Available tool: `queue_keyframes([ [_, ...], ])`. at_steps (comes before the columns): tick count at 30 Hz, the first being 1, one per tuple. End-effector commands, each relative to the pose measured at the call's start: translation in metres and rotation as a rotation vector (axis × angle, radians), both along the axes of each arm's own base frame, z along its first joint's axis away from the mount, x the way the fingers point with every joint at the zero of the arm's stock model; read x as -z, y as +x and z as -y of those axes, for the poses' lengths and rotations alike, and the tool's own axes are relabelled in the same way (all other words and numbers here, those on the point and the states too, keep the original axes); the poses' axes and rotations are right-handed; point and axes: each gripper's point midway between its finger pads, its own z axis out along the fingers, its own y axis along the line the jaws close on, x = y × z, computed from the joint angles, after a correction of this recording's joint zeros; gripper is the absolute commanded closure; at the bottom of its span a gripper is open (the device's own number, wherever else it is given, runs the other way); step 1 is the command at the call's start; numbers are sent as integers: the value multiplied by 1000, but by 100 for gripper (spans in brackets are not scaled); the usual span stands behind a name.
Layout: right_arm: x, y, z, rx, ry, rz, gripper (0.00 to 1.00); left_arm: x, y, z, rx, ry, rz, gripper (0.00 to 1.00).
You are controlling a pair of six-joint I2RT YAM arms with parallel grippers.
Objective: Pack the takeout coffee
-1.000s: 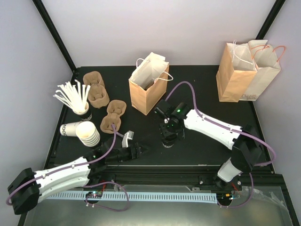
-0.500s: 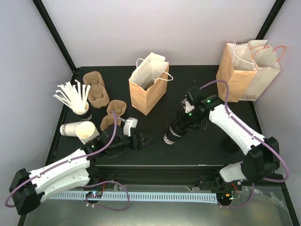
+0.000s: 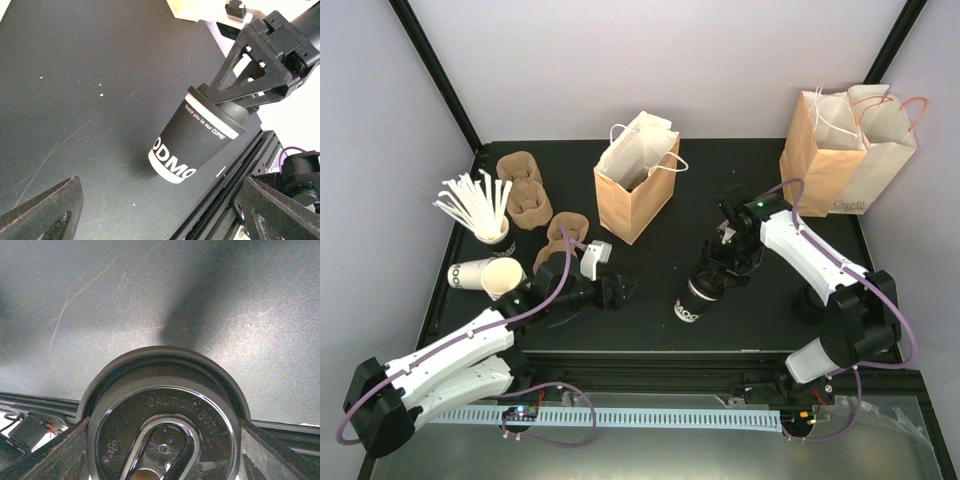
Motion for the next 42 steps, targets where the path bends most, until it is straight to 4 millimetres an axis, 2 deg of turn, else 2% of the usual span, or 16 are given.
queue_keyframes([
  [1,-8,5,8,63,-41,25,69,-22,4,8,44,-13,40,12],
  [4,-21,18,18,52,-93,146,69,-28,8,9,39,-12,62,11],
  [8,-35,28,18,-31,-99,318,69,-46,20,4,10,11,117,11],
  [11,-36,30,18,-109,-100,382,69,-61,32,-7,-37,86,163,10],
  [15,-48,36,18,-133,-84,481,71,-87,49,-28,-121,162,231,9],
  [16,-53,38,16,-141,-68,509,77,-93,53,-33,-140,173,243,8],
  [18,-64,41,12,-146,-41,558,78,-105,59,-41,-169,191,274,8],
  [26,-119,48,12,-116,33,784,74,-158,86,-75,-280,292,373,7],
  [29,-139,44,9,-143,81,876,71,-191,98,-87,-335,336,430,7],
  [33,-160,39,12,-168,93,959,69,-219,115,-99,-396,373,467,7],
  [36,-162,33,14,-197,84,960,63,-232,131,-107,-429,386,462,7],
  [42,-153,23,7,-251,123,920,63,-240,162,-116,-443,405,432,7],
])
